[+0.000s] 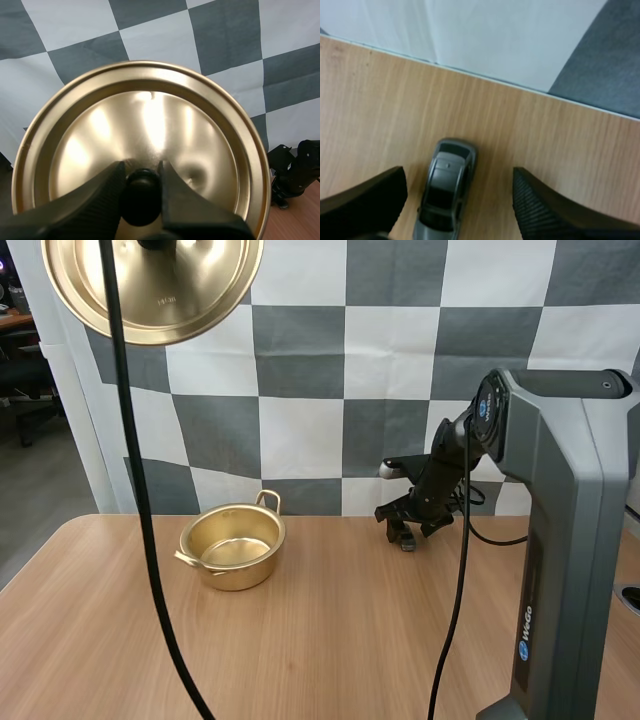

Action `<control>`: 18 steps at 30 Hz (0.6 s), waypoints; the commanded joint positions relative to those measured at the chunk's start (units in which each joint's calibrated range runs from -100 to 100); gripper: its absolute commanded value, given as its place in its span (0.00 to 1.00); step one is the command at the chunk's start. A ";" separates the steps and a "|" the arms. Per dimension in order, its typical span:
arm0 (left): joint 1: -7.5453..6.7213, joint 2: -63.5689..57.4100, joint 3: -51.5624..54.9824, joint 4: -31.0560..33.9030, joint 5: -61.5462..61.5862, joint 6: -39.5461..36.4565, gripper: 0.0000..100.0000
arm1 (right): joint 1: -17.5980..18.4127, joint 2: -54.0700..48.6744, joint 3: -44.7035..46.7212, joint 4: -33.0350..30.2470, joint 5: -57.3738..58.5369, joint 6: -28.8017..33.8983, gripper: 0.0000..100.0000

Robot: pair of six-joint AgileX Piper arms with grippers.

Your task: Open the pot, put the car inside, and close it

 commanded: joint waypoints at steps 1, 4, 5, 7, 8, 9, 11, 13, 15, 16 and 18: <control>0.00 -0.08 0.03 -0.02 0.00 -0.07 0.00 | -0.02 0.85 0.04 -0.03 0.97 0.10 1.00; 0.00 -0.08 0.03 -0.02 0.00 -0.07 0.00 | -0.02 1.31 -0.06 -0.03 0.97 0.10 1.00; 0.00 -0.08 0.03 -0.02 0.00 -0.07 0.00 | -0.02 1.31 -0.06 -0.03 0.97 0.10 1.00; 0.00 -0.08 0.03 -0.02 0.00 -0.07 0.00 | -0.02 1.31 -0.22 -0.03 1.92 0.10 1.00; 0.00 -0.08 0.03 -0.02 0.00 -0.07 0.00 | -0.02 1.31 -0.26 -0.03 2.11 0.10 1.00; 0.00 -0.08 0.03 -0.02 0.00 -0.07 0.00 | -0.02 1.31 -0.26 -0.03 2.29 0.10 1.00; 0.00 -0.08 0.03 -0.02 0.00 -0.07 0.00 | -0.02 1.31 -0.26 -0.03 2.84 0.39 0.61; 0.00 -0.08 0.03 -0.02 0.00 -0.07 0.00 | -0.02 1.31 -0.26 -0.03 3.88 0.49 0.06; 0.00 -0.08 0.03 -0.02 0.00 -0.07 0.00 | -0.02 1.31 -0.26 -0.03 4.42 0.64 0.00; 0.00 -0.08 0.03 -0.02 0.00 -0.07 0.00 | -0.02 1.31 -0.26 -0.03 4.69 0.40 0.00; 0.00 -0.08 0.03 -0.02 0.00 -0.07 0.00 | -0.02 1.31 -0.36 -0.03 5.49 0.40 0.00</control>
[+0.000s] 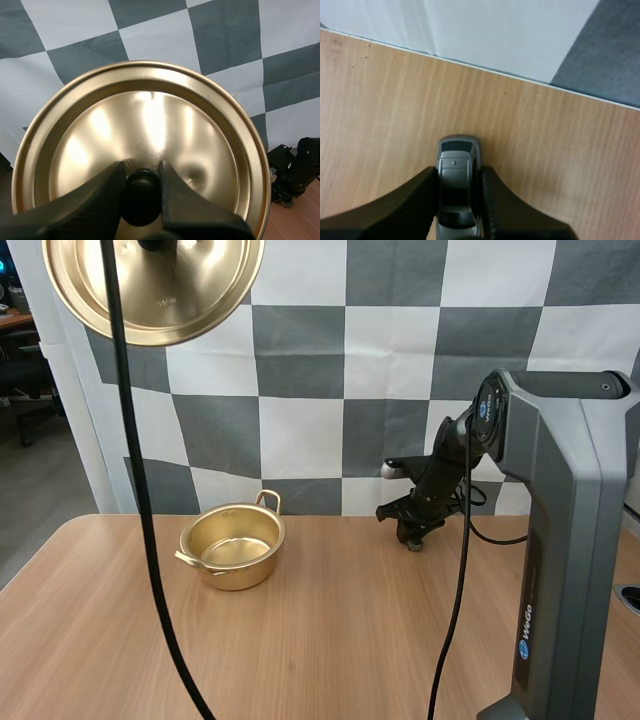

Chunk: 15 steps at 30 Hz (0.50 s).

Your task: Open the pot, put the car inside, and close it

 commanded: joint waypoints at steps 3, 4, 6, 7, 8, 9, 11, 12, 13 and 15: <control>0.00 -0.08 0.03 -0.02 0.00 -0.07 0.00 | -0.02 -0.39 -0.08 1.96 2.32 -0.98 0.00; 0.00 -0.08 0.03 -0.02 0.00 -0.07 0.00 | -0.02 -1.09 -0.08 4.05 3.67 -2.74 0.00; 0.00 -0.34 0.02 -0.02 0.00 -0.17 0.00 | -0.02 -2.83 -0.90 7.67 7.48 -6.18 0.00; 0.00 -0.66 0.02 -0.02 0.00 -0.18 0.00 | -0.02 -3.95 -1.82 10.51 11.00 -7.70 0.00; 0.00 -1.04 0.02 -0.02 0.00 -0.28 0.00 | -0.02 -5.16 -3.07 12.41 15.12 -8.79 0.00; 0.00 -1.62 0.02 -0.02 0.00 -0.28 0.00 | -0.02 -6.49 -4.61 15.13 19.55 -9.66 0.00; 0.00 -2.94 0.02 0.09 0.00 -0.28 0.00 | -0.02 -9.52 -7.97 18.46 28.08 -11.07 0.00; 0.00 -3.88 0.02 0.34 0.00 -0.28 0.00 | -0.02 -11.07 -9.75 19.64 31.67 -11.45 0.00; 0.00 -4.99 0.02 0.85 0.00 -0.28 0.00 | -0.02 -12.40 -11.20 20.49 34.11 -11.60 0.00; 0.00 -7.59 0.02 2.45 0.00 -0.28 0.00 | -0.02 -15.67 -14.75 20.87 35.89 -11.60 0.00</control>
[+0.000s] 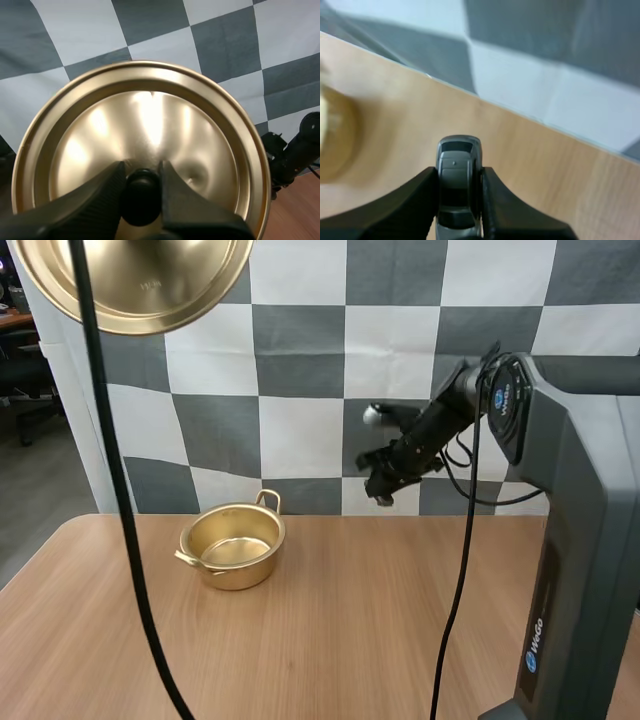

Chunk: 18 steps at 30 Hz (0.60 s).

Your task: Open the pot, put the car inside, and close it

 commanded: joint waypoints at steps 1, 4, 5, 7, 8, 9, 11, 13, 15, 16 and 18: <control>0.00 -3.30 0.02 2.10 0.00 -0.08 0.00 | -0.02 -4.28 -5.19 2.53 10.16 -0.10 0.00; 0.00 -6.66 0.02 4.87 0.00 -0.08 0.00 | -0.02 -7.58 -10.26 3.13 10.16 -0.75 0.00; 0.00 -8.12 0.02 5.21 0.00 0.14 0.00 | 0.07 -8.60 -11.14 3.37 10.16 -0.91 0.00; 0.00 -10.06 0.02 5.03 0.00 0.76 0.00 | 0.14 -10.65 -11.30 3.37 10.16 -0.99 0.00; 0.00 -11.01 0.02 4.41 0.00 1.24 0.00 | 0.36 -11.45 -11.30 3.53 10.16 -1.10 0.00; 0.00 -11.80 0.02 4.21 0.00 1.34 0.00 | 0.66 -11.94 -11.30 3.53 10.16 -1.10 0.00; 0.00 -12.71 0.02 4.11 0.00 1.34 0.00 | 1.50 -12.21 -11.30 3.53 10.16 -1.19 0.00; 0.00 -13.17 0.02 4.48 0.00 1.34 0.00 | 2.87 -12.21 -11.30 2.70 10.16 -1.19 0.00; 0.00 -13.13 0.02 4.95 0.00 1.34 0.00 | 4.73 -11.82 -11.30 0.61 10.16 -1.19 0.00; 0.00 -13.13 0.02 5.21 0.00 1.34 0.00 | 5.75 -11.69 -11.17 -0.18 10.16 -1.19 0.00; 0.00 -13.13 0.02 5.47 0.00 1.34 0.00 | 7.46 -11.72 -10.33 -0.53 10.16 -1.19 0.00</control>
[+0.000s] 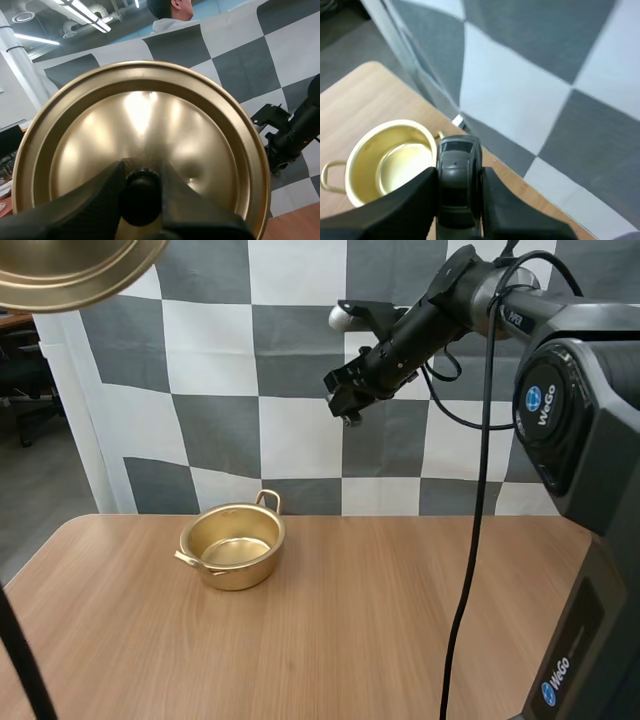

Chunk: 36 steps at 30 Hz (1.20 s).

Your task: Open the pot, put the car inside, and close it

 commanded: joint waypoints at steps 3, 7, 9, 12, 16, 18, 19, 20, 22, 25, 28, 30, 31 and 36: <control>0.00 -0.01 0.02 1.07 0.00 0.01 0.00 | 4.29 0.01 2.40 1.14 0.00 -0.29 0.00; 0.00 -0.01 0.02 1.33 0.00 -0.19 0.00 | 7.19 0.74 5.02 1.99 0.00 -0.94 0.00; 0.00 -0.01 0.02 1.33 0.00 -0.29 0.00 | 8.04 1.57 5.60 2.12 0.00 -0.94 0.00; 0.00 -0.12 0.02 1.33 0.00 -0.29 0.00 | 8.66 2.87 5.75 3.39 0.00 -0.94 0.00; 0.00 -0.27 0.02 1.79 0.00 -0.29 0.00 | 8.66 4.57 5.75 4.91 0.00 -1.49 0.00; 0.00 -0.29 0.02 3.14 0.00 0.36 0.00 | 8.66 5.51 5.75 4.91 0.00 -2.49 0.00; 0.00 -0.40 0.02 3.98 0.00 1.01 0.00 | 8.66 6.19 5.75 4.91 0.00 -3.44 0.00; 0.00 -0.40 0.02 5.79 0.00 1.42 0.00 | 8.66 6.74 5.75 4.91 0.00 -3.53 0.00; 0.00 -0.40 0.02 8.52 0.00 1.42 0.00 | 8.66 7.74 5.75 4.91 0.00 -3.65 0.00; 0.00 -1.15 0.02 11.16 0.00 0.56 0.00 | 8.66 9.69 5.75 5.04 0.00 -4.00 0.00; 0.00 -2.34 0.02 10.80 0.00 0.05 0.00 | 8.66 11.00 5.75 5.80 0.00 -4.23 0.00; 0.00 -2.72 0.02 10.80 0.00 0.05 0.00 | 8.75 11.64 5.75 6.45 0.00 -4.52 0.00; 0.00 -3.02 0.02 10.80 0.00 0.05 0.00 | 8.75 11.84 5.75 6.58 0.00 -4.52 0.00; 0.00 -3.05 0.02 10.41 0.00 -0.31 0.00 | 9.36 13.79 5.75 6.86 0.00 -4.52 0.00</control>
